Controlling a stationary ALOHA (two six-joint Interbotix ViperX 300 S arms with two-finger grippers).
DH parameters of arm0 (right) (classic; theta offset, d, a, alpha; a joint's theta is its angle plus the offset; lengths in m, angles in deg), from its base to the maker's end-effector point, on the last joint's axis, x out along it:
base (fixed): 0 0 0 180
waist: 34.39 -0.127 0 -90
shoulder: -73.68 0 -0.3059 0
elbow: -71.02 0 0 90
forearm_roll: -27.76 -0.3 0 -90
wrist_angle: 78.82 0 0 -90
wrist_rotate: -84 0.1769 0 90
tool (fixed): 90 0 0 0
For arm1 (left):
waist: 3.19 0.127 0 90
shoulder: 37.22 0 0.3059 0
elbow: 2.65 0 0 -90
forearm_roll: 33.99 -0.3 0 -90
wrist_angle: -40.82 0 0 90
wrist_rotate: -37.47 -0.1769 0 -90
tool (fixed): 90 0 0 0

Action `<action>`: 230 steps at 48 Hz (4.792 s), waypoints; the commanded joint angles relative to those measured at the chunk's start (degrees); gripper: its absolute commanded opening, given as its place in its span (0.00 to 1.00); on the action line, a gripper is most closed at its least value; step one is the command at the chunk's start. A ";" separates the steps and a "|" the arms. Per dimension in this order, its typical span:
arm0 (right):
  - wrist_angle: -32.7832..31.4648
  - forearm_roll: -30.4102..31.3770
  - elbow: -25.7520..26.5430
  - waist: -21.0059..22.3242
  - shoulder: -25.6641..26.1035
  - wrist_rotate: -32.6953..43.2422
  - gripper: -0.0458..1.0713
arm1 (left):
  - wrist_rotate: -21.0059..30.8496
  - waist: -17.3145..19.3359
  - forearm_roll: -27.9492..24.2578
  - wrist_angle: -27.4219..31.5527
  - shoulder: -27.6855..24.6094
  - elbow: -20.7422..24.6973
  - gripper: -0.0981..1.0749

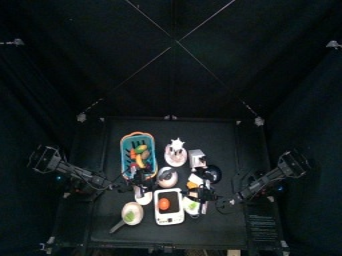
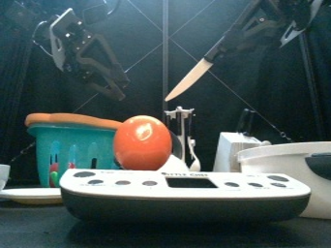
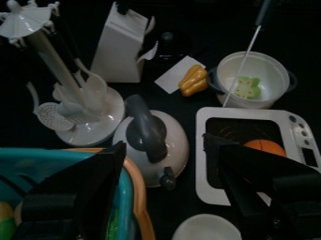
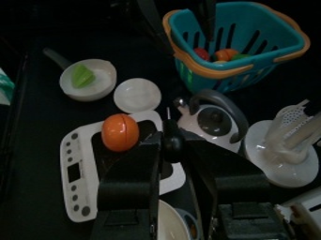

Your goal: Place pairing knife into holder

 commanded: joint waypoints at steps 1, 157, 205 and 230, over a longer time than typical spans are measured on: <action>-1.93 0.35 2.64 0.18 0.53 0.18 0.56 | 4.57 -0.35 -5.80 0.53 2.20 -0.53 0.93; 15.73 12.92 4.92 9.67 -14.68 28.74 0.52 | 41.13 -14.50 -37.00 11.60 -16.79 -2.29 0.52; 31.64 17.84 2.72 14.85 -13.36 28.56 0.41 | 40.52 -14.85 -35.16 11.60 -16.61 -2.02 0.52; 39.11 21.45 2.99 18.28 -13.01 28.65 0.41 | 41.13 -16.96 -33.22 10.90 -19.51 -0.53 0.52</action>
